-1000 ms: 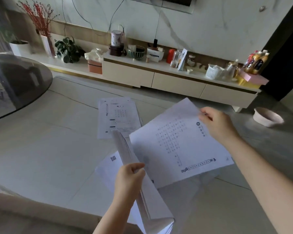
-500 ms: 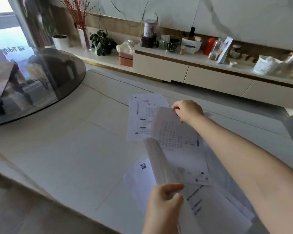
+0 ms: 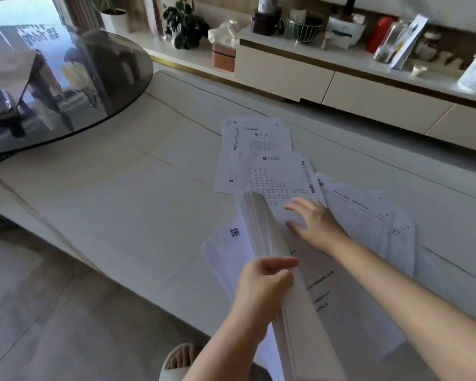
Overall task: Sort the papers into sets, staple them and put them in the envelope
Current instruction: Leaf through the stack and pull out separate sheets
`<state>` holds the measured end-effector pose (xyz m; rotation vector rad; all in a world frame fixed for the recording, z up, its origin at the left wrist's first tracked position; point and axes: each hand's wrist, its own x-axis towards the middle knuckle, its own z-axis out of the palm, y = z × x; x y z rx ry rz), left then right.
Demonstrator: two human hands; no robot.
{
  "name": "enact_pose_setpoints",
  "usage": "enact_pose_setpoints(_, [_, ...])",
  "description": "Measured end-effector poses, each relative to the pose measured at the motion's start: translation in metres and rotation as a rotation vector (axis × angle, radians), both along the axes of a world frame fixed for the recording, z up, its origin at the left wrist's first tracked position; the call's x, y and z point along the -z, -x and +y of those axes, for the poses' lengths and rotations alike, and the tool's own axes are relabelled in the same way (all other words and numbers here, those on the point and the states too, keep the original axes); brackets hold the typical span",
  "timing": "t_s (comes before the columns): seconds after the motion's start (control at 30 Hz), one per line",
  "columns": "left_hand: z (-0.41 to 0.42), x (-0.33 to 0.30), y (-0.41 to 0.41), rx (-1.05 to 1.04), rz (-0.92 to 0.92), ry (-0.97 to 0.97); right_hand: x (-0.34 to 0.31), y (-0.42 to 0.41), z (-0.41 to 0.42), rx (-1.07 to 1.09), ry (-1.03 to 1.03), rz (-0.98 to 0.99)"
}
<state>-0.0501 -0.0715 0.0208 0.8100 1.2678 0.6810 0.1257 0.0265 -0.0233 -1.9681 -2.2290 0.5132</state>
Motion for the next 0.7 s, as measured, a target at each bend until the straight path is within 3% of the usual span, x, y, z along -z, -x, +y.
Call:
enact_pose_setpoints(0.17, [-0.001,-0.003,-0.004,-0.037,-0.001,-0.020,0.027,0.002,-0.027,-0.037,0.073,-0.190])
enact_pose_setpoints(0.5, [0.007,0.001,-0.002,-0.052,0.039,-0.029,0.030,0.017,0.077,0.019,0.170,-0.264])
enact_pose_setpoints(0.6, [0.008,0.000,0.001,-0.030,0.051,-0.040,0.027,0.017,0.087,0.069,0.101,-0.227])
enact_pose_setpoints(0.7, [0.007,0.000,0.004,-0.033,0.036,-0.021,0.022,0.008,0.062,0.113,-0.095,-0.130])
